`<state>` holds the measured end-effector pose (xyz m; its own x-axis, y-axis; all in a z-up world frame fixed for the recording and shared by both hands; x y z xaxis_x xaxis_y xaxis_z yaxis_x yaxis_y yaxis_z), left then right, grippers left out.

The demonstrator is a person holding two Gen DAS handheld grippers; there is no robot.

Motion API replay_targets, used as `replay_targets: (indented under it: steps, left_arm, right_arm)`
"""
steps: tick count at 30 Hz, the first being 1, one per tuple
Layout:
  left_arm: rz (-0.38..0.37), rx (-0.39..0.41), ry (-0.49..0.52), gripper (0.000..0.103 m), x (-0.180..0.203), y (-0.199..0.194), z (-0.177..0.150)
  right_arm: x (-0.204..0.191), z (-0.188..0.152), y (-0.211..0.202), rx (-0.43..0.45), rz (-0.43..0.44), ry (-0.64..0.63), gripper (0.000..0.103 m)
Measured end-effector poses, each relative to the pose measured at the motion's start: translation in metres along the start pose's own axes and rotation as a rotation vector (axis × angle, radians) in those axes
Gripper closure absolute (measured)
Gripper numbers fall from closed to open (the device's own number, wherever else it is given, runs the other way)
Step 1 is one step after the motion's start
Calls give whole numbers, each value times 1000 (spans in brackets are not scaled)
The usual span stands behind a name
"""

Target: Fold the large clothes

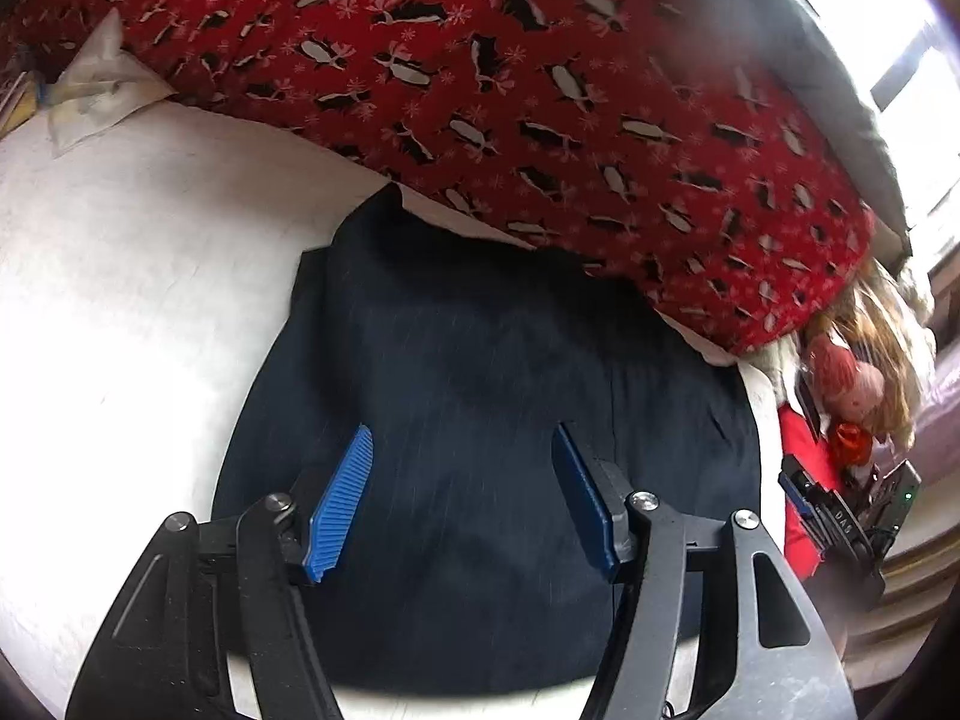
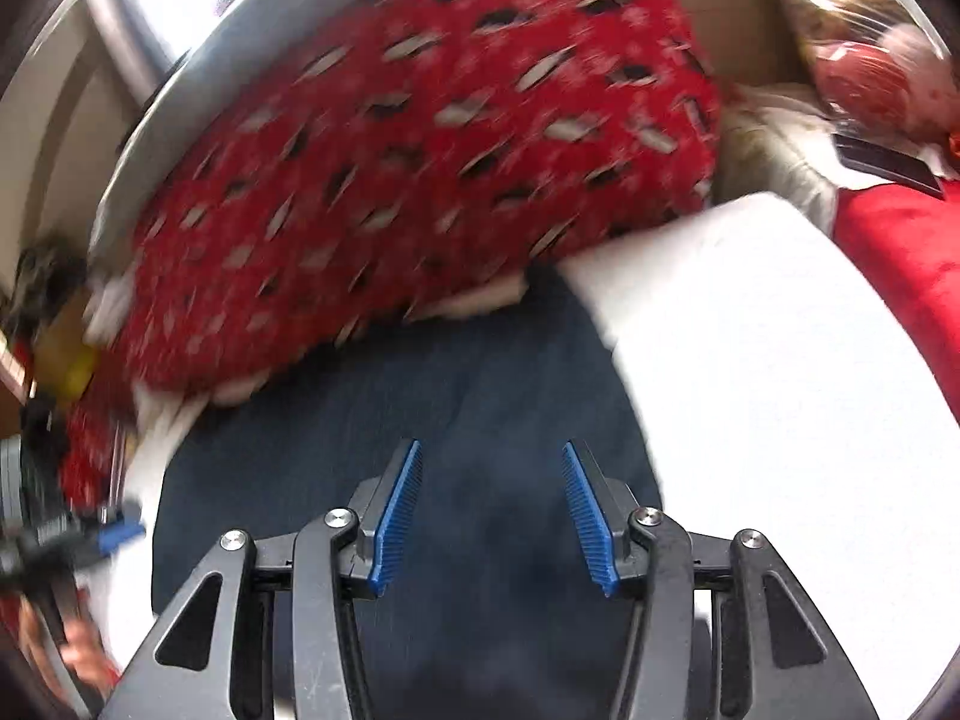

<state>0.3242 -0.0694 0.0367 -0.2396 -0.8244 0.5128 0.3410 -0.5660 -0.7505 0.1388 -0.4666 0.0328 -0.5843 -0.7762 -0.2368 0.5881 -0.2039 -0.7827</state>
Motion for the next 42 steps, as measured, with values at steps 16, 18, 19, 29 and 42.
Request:
replay_targets:
  steps: [16, 18, 19, 29, 42]
  left_arm:
    - [98, -81, -33, 33, -39, 52, 8]
    - [48, -43, -60, 33, -41, 34, 14]
    - [18, -18, -84, 33, -45, 24, 16]
    - [5, -80, -214, 33, -88, 14, -9]
    - [-199, -93, -442, 33, -143, -11, -5]
  right_arm:
    - [5, 20, 99, -112, -197, -58, 57]
    - [0, 20, 80, -44, -184, -61, 55]
    - [-2, 18, 68, -1, -141, -50, 54]
    - [-42, -37, 66, -39, -131, -238, 49]
    - [-114, -59, 60, -29, -20, -400, 45]
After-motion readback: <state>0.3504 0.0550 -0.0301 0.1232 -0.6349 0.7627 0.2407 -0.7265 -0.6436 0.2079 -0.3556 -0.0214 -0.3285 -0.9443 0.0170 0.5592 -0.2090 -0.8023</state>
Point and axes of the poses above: each gripper's, at about its wrist camera, not at the fingertips, and y roughly the way its jaws point, x to its right, z to its top, the point moved 1 cm from there along y, roughly the way its jaws point, and after that the axes turned 9 degrees about -z, right-handed, at the moved point
